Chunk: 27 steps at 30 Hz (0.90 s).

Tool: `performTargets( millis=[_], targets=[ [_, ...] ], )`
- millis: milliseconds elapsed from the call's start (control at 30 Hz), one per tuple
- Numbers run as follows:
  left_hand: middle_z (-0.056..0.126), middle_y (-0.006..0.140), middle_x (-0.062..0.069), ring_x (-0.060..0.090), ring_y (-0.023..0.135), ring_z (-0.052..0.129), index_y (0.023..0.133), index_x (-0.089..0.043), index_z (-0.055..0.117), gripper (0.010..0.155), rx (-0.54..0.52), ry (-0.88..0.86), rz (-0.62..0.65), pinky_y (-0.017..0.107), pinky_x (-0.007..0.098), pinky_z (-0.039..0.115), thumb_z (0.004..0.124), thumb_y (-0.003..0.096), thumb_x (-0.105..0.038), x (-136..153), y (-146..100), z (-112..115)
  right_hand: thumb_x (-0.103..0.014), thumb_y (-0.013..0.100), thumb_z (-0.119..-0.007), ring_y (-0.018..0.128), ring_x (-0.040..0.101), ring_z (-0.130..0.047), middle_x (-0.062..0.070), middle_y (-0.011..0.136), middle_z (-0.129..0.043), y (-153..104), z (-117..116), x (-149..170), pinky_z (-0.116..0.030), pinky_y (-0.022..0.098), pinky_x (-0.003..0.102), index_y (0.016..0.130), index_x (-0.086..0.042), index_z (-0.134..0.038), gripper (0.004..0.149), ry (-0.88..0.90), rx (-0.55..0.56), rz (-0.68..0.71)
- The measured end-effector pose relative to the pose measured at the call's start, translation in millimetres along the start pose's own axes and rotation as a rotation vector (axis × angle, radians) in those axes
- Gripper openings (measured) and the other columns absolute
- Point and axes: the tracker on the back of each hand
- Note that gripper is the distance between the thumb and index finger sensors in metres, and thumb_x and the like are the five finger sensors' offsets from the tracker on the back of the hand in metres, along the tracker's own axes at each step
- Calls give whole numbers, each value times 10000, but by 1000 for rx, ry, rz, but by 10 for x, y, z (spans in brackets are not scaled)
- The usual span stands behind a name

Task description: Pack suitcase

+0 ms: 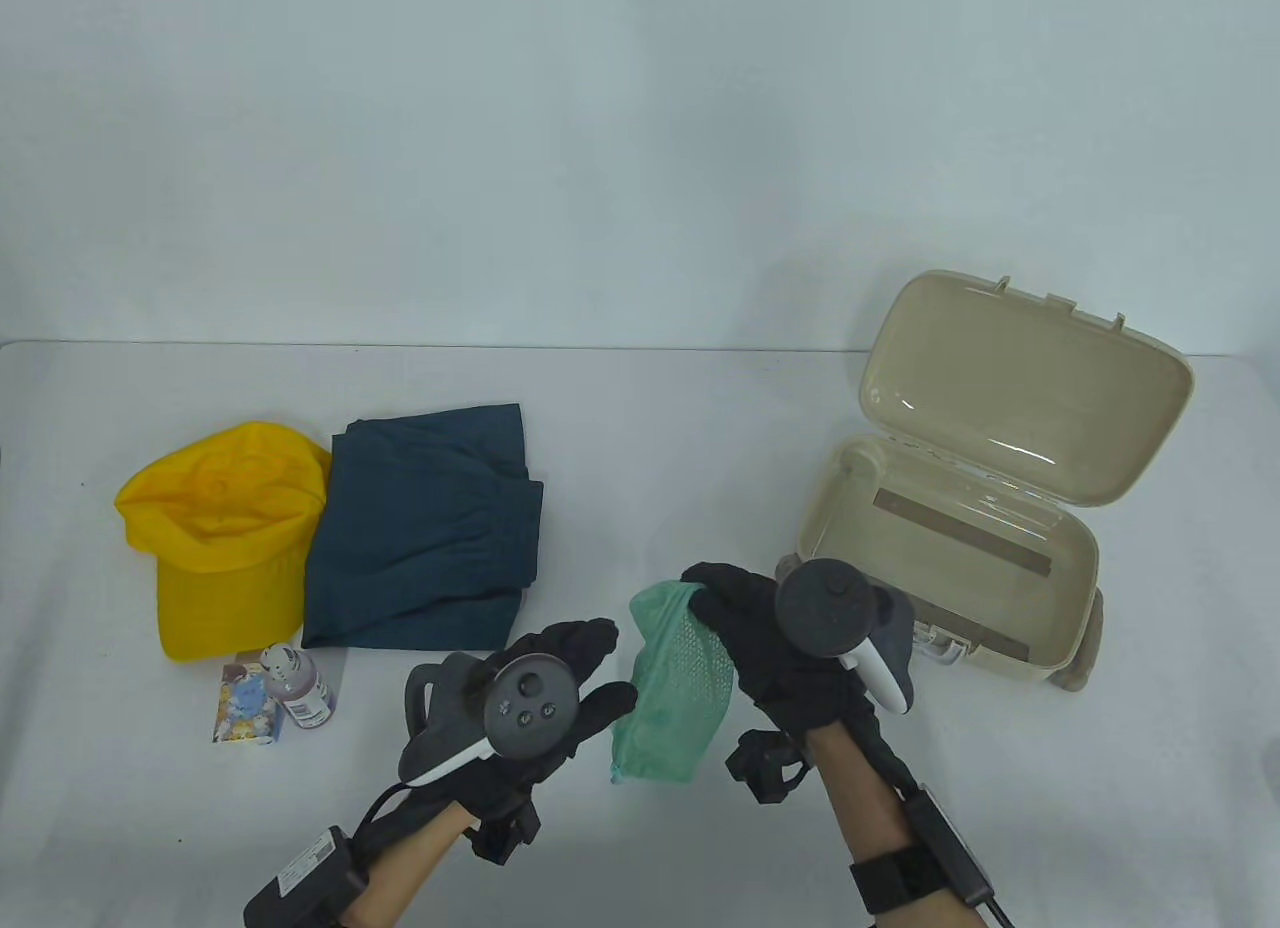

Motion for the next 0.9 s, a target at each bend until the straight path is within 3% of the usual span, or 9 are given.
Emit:
performTargets(
  millis=[200, 367, 500, 567, 633, 700, 833, 900],
  targets=[
    [883, 954, 65, 258, 763, 990, 1001, -195, 746, 625, 143, -171, -10, 578, 441, 820, 732, 481, -542, 81, 94, 148, -476, 527, -642, 743, 152, -924, -93, 819, -892, -65, -130, -194, -749, 670, 444, 947, -307, -704, 457, -2, -57, 111],
    [981, 808, -2, 177, 617, 1058, 891, -236, 838, 462, 150, -274, -25, 524, 383, 862, 760, 497, -465, 91, 122, 177, -482, 527, -647, 755, 160, -924, -87, 834, -888, -73, -162, -203, -749, 669, 445, 955, -296, -698, 470, 16, -69, 105],
    [1019, 720, -22, 135, 514, 1089, 860, -208, 858, 449, 100, -309, -110, 463, 343, 892, 758, 499, -454, 210, 131, 133, -555, 519, -634, 975, 299, -732, 23, 1075, -664, -159, -83, -246, -637, 725, 522, 1095, -224, -468, 684, -52, 56, 82],
    [1025, 704, -19, 132, 498, 1091, 855, -193, 860, 449, 80, -353, -162, 450, 339, 896, 755, 502, -451, 296, 135, 108, -576, 513, -629, 939, 285, -740, 21, 1034, -678, -222, -46, -308, -643, 722, 511, 1073, -230, -482, 674, -157, 151, 97],
    [1025, 699, -19, 132, 490, 1092, 852, -186, 860, 449, 59, -396, -209, 443, 338, 897, 752, 503, -448, 373, 134, 91, -582, 508, -635, 784, 216, -867, -27, 873, -826, -266, -57, -381, -733, 663, 467, 987, -250, -632, 583, -237, 183, 123],
    [1025, 697, -21, 128, 488, 1092, 851, -187, 858, 452, 51, -441, -234, 442, 335, 897, 749, 503, -453, 444, 132, 85, -586, 502, -643, 706, 199, -918, -36, 795, -884, -267, -163, -437, -778, 612, 449, 953, -234, -694, 574, -237, 118, 144],
    [1021, 702, -38, 116, 500, 1091, 851, -198, 853, 459, 82, -543, -188, 453, 325, 897, 742, 499, -469, 468, 136, 123, -632, 486, -623, 791, 288, -898, 52, 919, -848, -204, -396, -429, -767, 611, 478, 1040, -148, -624, 736, -254, -56, 131],
    [1013, 728, -33, 123, 529, 1086, 866, -196, 844, 460, 137, -619, -134, 473, 327, 890, 731, 506, -459, 452, 156, 167, -619, 484, -640, 780, 274, -918, 43, 905, -867, -181, -464, -409, -784, 601, 460, 1026, -143, -642, 722, -218, -103, 126]
  ],
)
Point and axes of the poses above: the tracker on the back of each hand, its own x axis roughly to the little-finger side, its own y axis roughly from the wrist to the fingertips, z = x × y
